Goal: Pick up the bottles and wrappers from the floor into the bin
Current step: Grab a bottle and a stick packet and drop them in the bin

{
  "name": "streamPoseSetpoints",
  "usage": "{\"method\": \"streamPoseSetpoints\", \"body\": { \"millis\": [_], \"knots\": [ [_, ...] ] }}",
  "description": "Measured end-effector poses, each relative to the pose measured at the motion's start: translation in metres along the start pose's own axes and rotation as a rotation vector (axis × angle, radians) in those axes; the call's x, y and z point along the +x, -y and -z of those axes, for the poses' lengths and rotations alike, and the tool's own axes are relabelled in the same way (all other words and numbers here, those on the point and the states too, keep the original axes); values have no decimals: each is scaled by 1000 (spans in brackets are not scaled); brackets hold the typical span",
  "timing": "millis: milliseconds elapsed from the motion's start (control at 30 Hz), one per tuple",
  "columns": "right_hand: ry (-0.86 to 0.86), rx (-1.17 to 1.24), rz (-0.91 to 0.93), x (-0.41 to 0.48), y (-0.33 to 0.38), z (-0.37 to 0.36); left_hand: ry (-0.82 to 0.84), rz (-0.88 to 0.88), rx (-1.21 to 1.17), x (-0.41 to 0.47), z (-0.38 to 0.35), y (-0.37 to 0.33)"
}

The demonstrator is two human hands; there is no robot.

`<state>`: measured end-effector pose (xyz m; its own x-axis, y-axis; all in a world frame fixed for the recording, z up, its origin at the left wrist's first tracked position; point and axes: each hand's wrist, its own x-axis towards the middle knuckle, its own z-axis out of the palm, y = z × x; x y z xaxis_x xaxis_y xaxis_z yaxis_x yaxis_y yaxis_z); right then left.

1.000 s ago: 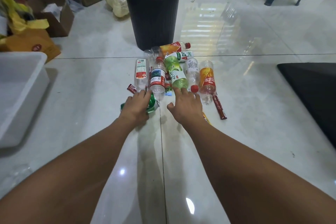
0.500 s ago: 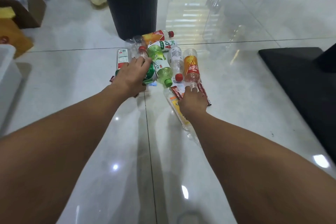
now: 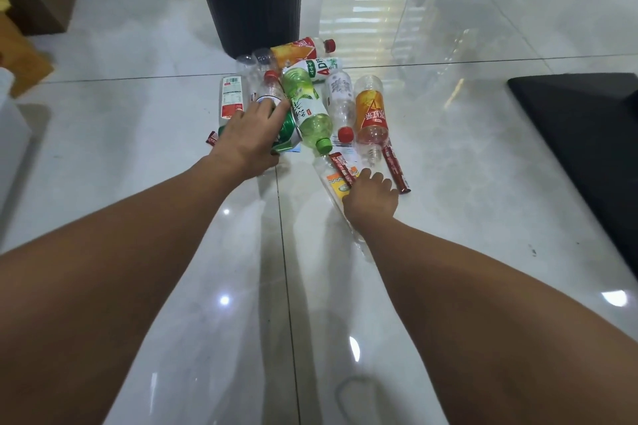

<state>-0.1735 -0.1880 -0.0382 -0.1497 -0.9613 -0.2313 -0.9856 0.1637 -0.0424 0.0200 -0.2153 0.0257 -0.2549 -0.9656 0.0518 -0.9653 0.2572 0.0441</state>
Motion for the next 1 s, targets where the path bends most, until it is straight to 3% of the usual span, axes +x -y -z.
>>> {"method": "streamPoseSetpoints", "body": {
  "millis": [367, 800, 1000],
  "knots": [
    [8, -48, 71, 11, 3, -8, 21, 1, -10, 8, -13, -4],
    [35, 93, 100, 11, 12, -18, 53, -13, 18, 8, -20, -6],
    [71, -9, 190, 9, 15, -14, 49, -1, 31, 5, -17, -5]
  ]
}}
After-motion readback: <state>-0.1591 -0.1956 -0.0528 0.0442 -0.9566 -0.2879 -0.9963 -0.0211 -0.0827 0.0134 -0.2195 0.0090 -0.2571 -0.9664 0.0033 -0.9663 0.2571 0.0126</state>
